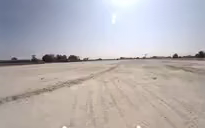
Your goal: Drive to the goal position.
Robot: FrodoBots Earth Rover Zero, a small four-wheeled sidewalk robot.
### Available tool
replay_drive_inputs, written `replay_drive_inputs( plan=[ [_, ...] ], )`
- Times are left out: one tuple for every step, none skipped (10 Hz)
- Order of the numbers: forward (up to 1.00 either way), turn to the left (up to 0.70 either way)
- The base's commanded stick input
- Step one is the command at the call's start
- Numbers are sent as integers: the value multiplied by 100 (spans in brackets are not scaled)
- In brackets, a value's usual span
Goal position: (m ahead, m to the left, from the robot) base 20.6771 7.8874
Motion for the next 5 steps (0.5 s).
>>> replay_drive_inputs(
  plan=[
    [70, -34],
    [70, -16],
    [70, 0],
    [70, 0],
    [70, 0]
  ],
)
